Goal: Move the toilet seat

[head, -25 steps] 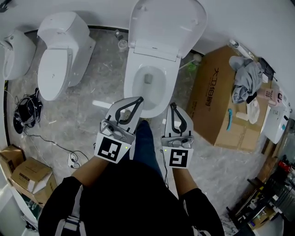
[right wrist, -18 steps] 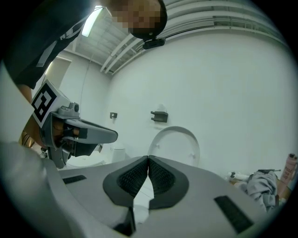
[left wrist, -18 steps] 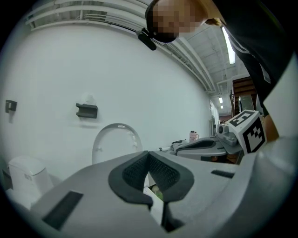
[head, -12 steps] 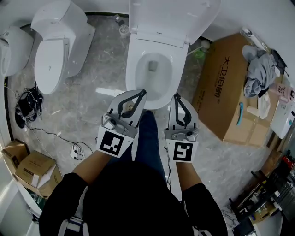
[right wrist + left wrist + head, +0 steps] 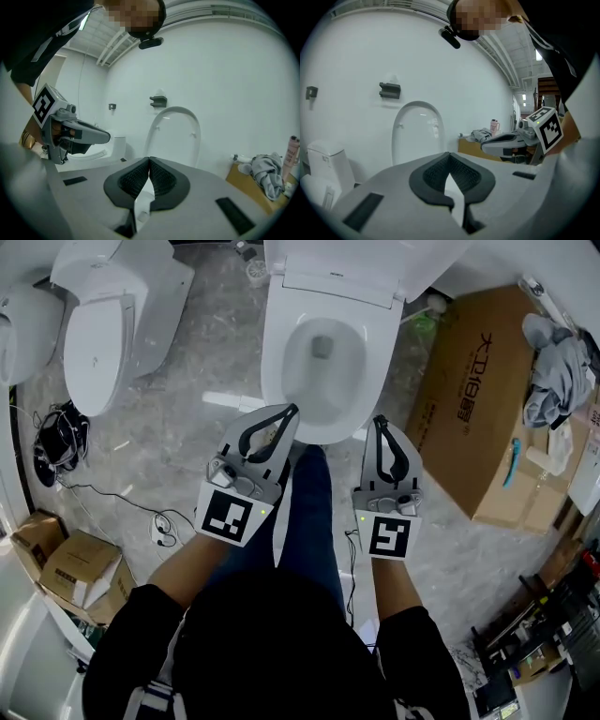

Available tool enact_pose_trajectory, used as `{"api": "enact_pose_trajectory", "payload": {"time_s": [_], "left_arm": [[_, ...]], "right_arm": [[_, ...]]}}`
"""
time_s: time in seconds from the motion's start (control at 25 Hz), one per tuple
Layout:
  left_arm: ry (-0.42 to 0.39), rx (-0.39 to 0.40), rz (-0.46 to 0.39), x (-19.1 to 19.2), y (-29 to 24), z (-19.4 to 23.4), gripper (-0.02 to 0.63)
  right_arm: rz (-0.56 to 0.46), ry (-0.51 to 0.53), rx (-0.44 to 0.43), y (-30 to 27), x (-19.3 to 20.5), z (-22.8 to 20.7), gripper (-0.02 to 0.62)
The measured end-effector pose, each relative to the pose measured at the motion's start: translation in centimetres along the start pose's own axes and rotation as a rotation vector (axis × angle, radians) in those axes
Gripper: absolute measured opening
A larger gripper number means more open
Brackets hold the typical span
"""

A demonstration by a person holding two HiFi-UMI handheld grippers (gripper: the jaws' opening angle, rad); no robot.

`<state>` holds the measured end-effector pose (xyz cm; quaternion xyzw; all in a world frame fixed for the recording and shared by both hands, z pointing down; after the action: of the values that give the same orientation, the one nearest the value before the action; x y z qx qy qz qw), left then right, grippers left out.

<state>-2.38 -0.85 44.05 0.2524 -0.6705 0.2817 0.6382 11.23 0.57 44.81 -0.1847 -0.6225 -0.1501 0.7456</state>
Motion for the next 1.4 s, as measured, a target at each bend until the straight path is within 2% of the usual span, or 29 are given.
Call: {"api": "enact_pose_trajectory", "payload": {"time_s": [0.12, 0.24, 0.28, 0.64, 0.68, 0.8, 0.84, 1.12, 1.4], "left_arm": [[0.016, -0.004, 0.041, 1.9, 0.4, 0.2, 0.007], [0.154, -0.064, 0.180, 5.3, 1.4, 0.3, 0.007], [0.170, -0.074, 0.196, 6.0, 1.5, 0.3, 0.007], [0.188, -0.084, 0.219, 9.8, 1.6, 0.4, 0.008], [0.191, -0.085, 0.225, 10.3, 1.7, 0.4, 0.007], [0.200, -0.084, 0.241, 11.6, 1.7, 0.2, 0.007], [0.204, -0.083, 0.245, 12.0, 1.8, 0.1, 0.006], [0.240, -0.078, 0.272, 15.2, 1.9, -0.2, 0.006], [0.243, -0.057, 0.295, 17.4, 2.0, -0.5, 0.007]], "right_arm": [[0.011, 0.000, -0.014, -0.1, 1.6, 0.7, 0.023], [0.036, -0.008, -0.027, -0.1, 3.5, 1.1, 0.023], [0.041, -0.013, -0.029, 0.0, 4.1, 1.2, 0.023], [0.075, 0.008, -0.061, -0.1, 7.9, 1.8, 0.023], [0.102, 0.009, -0.065, 0.1, 8.6, 1.9, 0.023], [0.291, -0.010, -0.082, 1.5, 11.7, 2.4, 0.023], [0.316, -0.019, -0.081, 1.6, 12.4, 2.6, 0.023], [0.351, -0.042, -0.077, 1.7, 15.4, 3.4, 0.023], [0.381, -0.056, -0.067, 1.7, 17.6, 3.9, 0.023]]}}
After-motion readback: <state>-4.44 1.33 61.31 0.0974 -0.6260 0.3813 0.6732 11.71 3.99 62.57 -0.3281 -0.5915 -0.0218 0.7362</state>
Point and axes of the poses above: the fingertips, and each gripper's own axes: y backward along the fingers, z to its left, x out of its underside, the point moved 3 cm from there along y, backward along the fingers, and after that the axes turned 11 degrees about -z, right-handed, at the moved point
